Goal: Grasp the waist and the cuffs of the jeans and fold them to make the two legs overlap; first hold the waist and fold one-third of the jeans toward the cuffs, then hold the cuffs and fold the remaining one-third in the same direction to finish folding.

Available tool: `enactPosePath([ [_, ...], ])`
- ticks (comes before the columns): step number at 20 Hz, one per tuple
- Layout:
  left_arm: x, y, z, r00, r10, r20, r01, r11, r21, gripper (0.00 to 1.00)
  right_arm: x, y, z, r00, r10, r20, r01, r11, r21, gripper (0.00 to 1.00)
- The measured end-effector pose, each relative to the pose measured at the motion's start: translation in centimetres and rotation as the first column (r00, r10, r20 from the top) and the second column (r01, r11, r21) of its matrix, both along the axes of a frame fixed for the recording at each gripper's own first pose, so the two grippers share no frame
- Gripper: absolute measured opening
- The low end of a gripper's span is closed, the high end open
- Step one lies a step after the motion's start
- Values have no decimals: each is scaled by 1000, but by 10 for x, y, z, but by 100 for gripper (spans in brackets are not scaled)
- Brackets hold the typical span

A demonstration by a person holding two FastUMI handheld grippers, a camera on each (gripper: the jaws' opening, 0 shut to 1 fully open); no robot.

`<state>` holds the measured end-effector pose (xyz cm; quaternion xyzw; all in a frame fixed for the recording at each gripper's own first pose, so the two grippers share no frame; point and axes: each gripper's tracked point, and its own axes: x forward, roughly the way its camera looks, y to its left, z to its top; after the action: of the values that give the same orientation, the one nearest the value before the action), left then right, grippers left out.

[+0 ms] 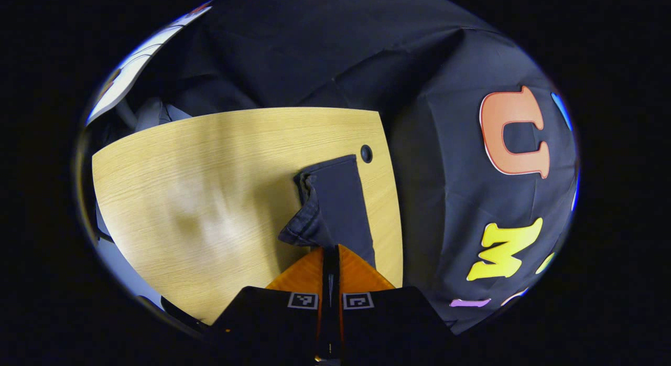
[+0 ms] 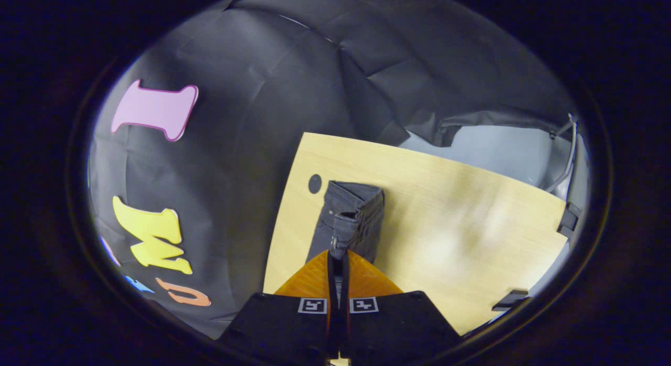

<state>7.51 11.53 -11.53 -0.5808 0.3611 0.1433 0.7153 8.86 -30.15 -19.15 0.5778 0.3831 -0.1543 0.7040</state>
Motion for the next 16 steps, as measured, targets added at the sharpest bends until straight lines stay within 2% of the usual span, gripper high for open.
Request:
enactPosePath([
  [3, 31, 0, 0, 999, -28, -22, 28, 1000, -3, 4, 32, 7, 9, 1000, 26, 11, -26, 1000, -13, 1],
  [7, 79, 10, -18, 997, -17, -70, 15, 1000, -27, 3, 82, 9, -2, 1000, 31, -2, -31, 999, -10, 1],
  [12, 142, 13, -55, 993, -55, -109, 55, 998, -10, 3, 132, 9, -43, 998, 48, -34, -48, 999, -8, 1],
  [16, 183, 1, -84, 984, -127, -123, 134, 990, 50, 3, 158, 14, -80, 995, 74, -63, -77, 996, -35, 1],
])
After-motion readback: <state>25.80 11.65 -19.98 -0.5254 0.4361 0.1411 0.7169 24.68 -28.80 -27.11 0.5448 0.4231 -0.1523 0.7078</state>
